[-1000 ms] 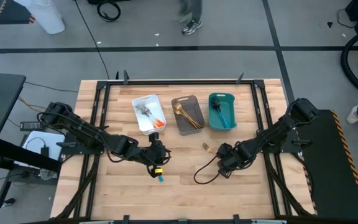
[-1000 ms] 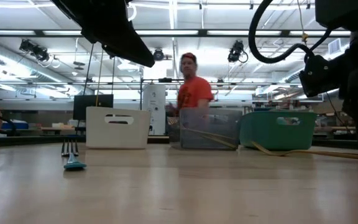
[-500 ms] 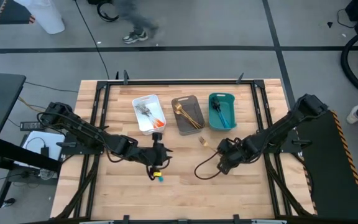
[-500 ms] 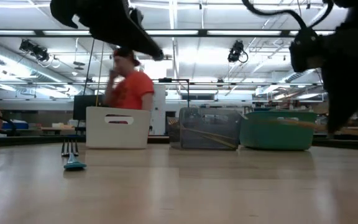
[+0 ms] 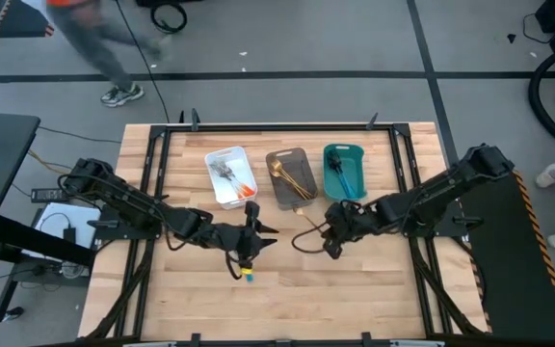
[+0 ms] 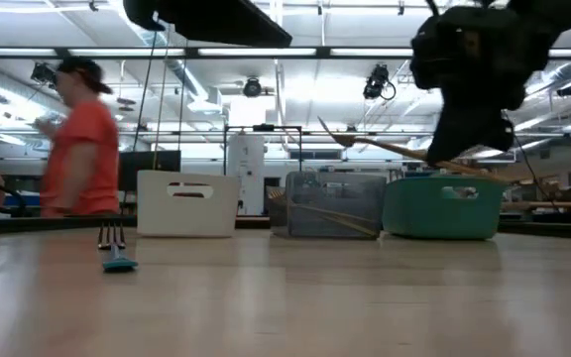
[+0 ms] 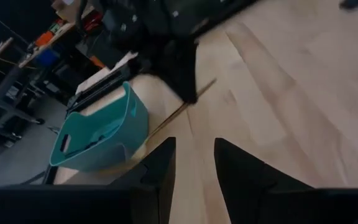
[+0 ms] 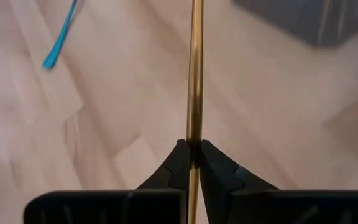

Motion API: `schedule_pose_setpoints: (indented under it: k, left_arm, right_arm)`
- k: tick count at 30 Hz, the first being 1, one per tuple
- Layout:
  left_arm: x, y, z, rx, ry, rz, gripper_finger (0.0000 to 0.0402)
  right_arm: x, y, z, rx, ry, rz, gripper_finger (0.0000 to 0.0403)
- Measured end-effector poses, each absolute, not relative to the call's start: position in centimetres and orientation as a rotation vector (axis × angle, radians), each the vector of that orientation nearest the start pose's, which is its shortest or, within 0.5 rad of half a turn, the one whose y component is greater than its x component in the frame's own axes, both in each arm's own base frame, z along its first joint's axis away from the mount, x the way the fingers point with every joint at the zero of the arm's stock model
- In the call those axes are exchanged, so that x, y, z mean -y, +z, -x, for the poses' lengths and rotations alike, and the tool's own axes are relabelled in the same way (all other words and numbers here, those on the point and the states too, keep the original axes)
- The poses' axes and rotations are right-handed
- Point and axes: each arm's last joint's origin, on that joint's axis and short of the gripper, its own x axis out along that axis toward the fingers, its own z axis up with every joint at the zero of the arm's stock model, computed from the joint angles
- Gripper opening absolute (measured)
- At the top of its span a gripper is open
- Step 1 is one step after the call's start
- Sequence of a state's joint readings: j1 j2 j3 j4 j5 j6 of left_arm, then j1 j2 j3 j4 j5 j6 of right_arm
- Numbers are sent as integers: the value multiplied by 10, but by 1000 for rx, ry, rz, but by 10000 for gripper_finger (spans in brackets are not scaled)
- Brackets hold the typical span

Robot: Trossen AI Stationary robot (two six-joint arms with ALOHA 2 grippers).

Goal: Sort silverware by color (type)
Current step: Put the gold fork into the black bin

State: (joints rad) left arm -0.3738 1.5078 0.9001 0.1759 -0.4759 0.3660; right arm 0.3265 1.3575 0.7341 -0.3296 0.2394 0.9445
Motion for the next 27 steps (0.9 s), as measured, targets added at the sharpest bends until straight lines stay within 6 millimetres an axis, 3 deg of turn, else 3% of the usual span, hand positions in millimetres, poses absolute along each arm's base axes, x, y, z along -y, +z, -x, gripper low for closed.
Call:
schedule_pose_setpoints:
  k: [9,17,22,27]
  left_arm:
    - [106,236,-305,-422,59,-372,118]
    - [111,261,-285,-380,36,-318,118]
    - [107,261,-278,-430,52,-259,118]
    - [106,257,-278,-462,65,-230,118]
  right_arm:
    - [-39,200,-267,-845,-349,-566,26]
    - [-12,230,-299,-873,-355,-474,26]
    - [9,252,-312,-825,-366,-428,26]
    - [32,256,-320,-815,-394,-372,26]
